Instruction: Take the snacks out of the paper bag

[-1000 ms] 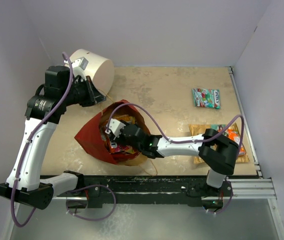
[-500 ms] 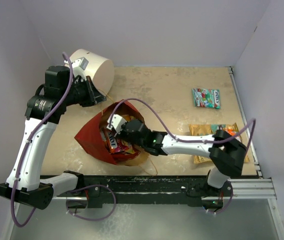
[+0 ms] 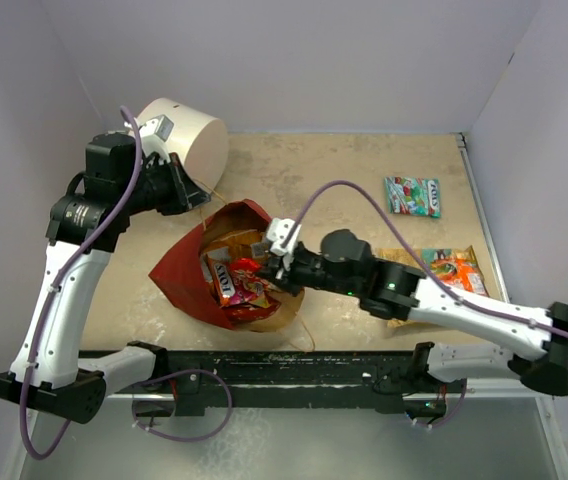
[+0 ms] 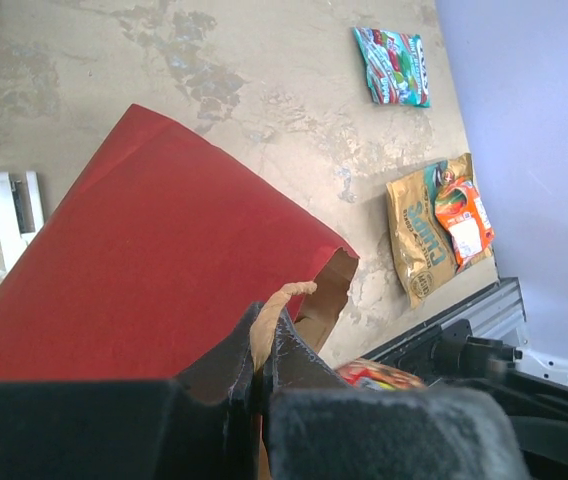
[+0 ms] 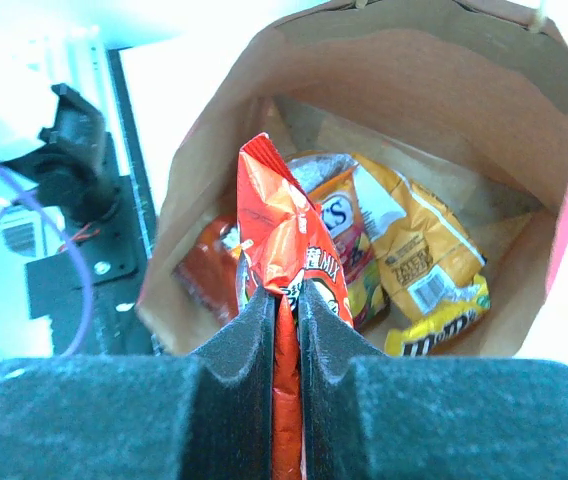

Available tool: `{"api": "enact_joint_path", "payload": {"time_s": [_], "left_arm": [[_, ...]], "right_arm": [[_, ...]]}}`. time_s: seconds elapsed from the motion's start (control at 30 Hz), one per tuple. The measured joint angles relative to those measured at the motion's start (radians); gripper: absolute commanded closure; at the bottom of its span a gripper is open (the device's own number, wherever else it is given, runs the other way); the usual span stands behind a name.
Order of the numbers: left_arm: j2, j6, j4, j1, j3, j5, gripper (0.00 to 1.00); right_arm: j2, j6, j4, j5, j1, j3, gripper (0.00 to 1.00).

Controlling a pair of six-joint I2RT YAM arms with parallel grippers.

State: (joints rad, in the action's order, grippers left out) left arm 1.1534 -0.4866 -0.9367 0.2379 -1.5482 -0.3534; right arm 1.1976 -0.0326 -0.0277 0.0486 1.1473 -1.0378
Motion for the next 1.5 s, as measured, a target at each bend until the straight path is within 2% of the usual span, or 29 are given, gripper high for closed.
{"api": "enact_joint_path", "payload": {"time_s": [0.17,0.23,0.33,0.5,0.67,0.73,0.83,0.97,1.07,1.17,1.3,1.37,1.5], "left_arm": [[-0.003,0.0,0.002,0.0,0.006,0.003,1.0],[-0.003,0.0,0.002,0.0,0.008,0.002,1.0],[-0.003,0.0,0.005,0.0,0.009,0.002,1.0],[-0.004,0.0,0.013,0.0,0.019,0.002,1.0],[-0.004,0.0,0.016,0.0,0.023,0.002,1.0],[-0.004,0.0,0.015,0.0,0.023,0.002,1.0],[-0.004,0.0,0.015,0.0,0.023,0.002,1.0],[-0.007,0.0,0.015,0.0,0.024,0.006,1.0],[-0.011,0.0,0.016,0.0,0.026,0.007,1.0],[-0.013,0.0,0.018,0.0,0.027,0.006,1.0],[-0.013,0.0,0.031,-0.001,0.039,0.005,1.0],[-0.013,0.0,0.031,-0.001,0.041,0.005,1.0],[-0.013,0.0,0.031,-0.001,0.041,0.005,1.0]], "right_arm": [[-0.194,0.069,0.176,-0.006,0.0,0.0,1.0],[-0.264,0.113,0.259,-0.076,0.002,-0.001,1.0],[-0.315,0.201,0.389,-0.274,0.004,-0.022,1.0],[-0.309,0.328,0.542,-0.658,0.0,-0.043,1.0],[-0.255,0.353,0.594,-0.936,-0.031,-0.014,1.0],[-0.248,0.317,0.573,-0.958,-0.081,0.017,1.0],[-0.268,0.256,0.515,-0.955,-0.223,0.097,1.0],[-0.28,0.292,0.507,-0.978,-0.369,0.164,1.0],[-0.223,0.353,0.525,-1.017,-0.394,0.155,1.0],[-0.069,0.536,0.664,-1.05,-0.42,0.063,1.0],[0.215,0.953,0.98,-1.088,-0.446,-0.121,1.0],[0.306,1.09,1.076,-1.088,-0.455,-0.141,1.0],[0.346,1.271,1.196,-1.046,-0.495,-0.119,1.0]]}}
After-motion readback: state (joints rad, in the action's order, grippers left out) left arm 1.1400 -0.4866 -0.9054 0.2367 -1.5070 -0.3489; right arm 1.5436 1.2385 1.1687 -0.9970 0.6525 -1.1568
